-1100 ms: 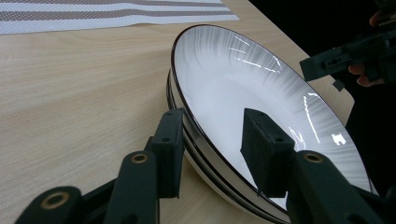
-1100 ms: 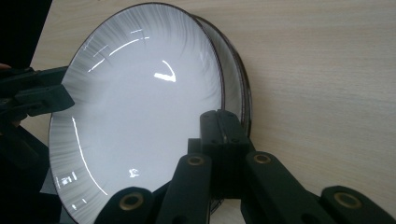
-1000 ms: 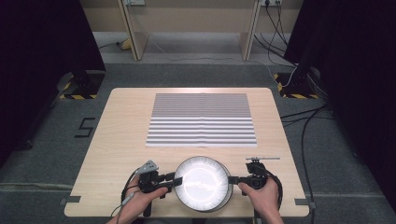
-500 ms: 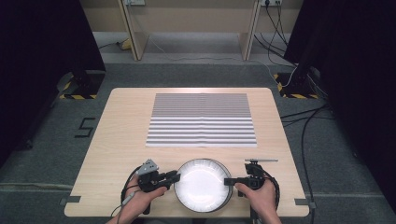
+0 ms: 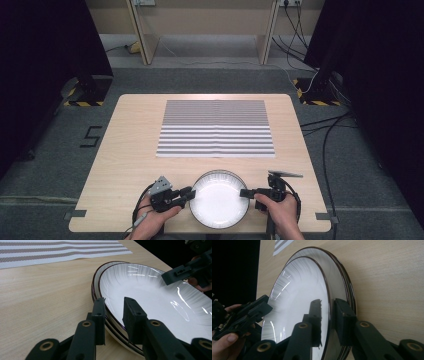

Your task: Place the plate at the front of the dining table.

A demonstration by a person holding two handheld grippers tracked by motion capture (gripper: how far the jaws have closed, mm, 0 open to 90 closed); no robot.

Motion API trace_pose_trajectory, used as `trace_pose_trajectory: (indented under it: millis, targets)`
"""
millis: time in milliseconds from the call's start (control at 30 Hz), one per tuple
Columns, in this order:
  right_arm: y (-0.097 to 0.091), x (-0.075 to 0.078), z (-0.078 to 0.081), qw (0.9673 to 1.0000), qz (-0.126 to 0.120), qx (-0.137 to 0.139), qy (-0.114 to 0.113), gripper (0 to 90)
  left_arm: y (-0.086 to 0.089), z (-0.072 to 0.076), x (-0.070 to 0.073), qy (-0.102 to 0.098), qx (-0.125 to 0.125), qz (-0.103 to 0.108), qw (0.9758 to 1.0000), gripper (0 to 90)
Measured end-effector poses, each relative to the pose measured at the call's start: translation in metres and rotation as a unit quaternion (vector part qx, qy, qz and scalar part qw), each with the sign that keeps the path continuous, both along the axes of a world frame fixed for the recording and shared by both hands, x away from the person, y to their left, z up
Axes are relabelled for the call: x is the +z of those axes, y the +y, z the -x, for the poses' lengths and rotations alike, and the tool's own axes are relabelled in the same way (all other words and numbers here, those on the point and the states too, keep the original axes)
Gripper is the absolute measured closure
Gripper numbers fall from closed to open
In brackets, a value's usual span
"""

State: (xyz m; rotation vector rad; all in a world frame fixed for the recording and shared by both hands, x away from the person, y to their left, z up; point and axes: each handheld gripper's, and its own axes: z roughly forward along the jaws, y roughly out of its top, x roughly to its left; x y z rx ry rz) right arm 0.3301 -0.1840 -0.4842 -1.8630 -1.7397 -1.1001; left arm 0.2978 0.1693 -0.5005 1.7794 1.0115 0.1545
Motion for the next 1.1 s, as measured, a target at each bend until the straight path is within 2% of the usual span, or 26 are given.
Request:
trace_pose_trajectory:
  millis: [100, 167, 267, 367, 467, 533, 633, 800, 1100]
  targets:
    - [-0.001, -0.001, -0.001, 0.9999, -0.007, -0.003, 0.009, 82.1, 0.002, -0.003, 0.000, 0.006, -0.008, 0.006, 0.9999, 70.7]
    - [-0.003, -0.002, -0.003, 0.9998, -0.014, -0.005, 0.012, 82.5, 0.004, -0.005, 0.000, 0.018, -0.010, 0.025, 0.9995, 68.7]
    - [-0.006, -0.006, -0.004, 0.9992, -0.037, -0.011, 0.011, 81.8, 0.007, -0.005, 0.003, 0.024, -0.007, 0.038, 0.9990, 55.9]
    - [-0.008, -0.008, -0.005, 0.9986, -0.051, -0.012, 0.010, 81.1, 0.013, -0.005, 0.008, 0.018, 0.000, 0.046, 0.9988, 46.2]
    - [-0.010, -0.008, -0.005, 0.9982, -0.058, -0.012, 0.009, 80.5, 0.020, -0.002, 0.015, 0.012, 0.001, 0.060, 0.9981, 42.4]
    - [-0.012, -0.007, -0.005, 0.9982, -0.058, -0.014, 0.006, 80.0, 0.025, -0.001, 0.017, 0.006, 0.004, 0.062, 0.9981, 39.9]
    - [-0.014, -0.004, -0.004, 0.9981, -0.059, -0.020, -0.003, 79.2, 0.031, 0.002, 0.018, -0.001, 0.009, 0.055, 0.9984, 38.3]
    - [-0.017, 0.000, -0.003, 0.9984, -0.053, -0.020, -0.009, 78.3, 0.045, 0.007, 0.014, 0.003, 0.020, 0.058, 0.9981, 37.5]
    - [-0.015, 0.004, -0.004, 0.9972, -0.068, -0.027, -0.013, 78.2, 0.058, 0.009, 0.009, 0.011, 0.037, 0.060, 0.9974, 37.1]
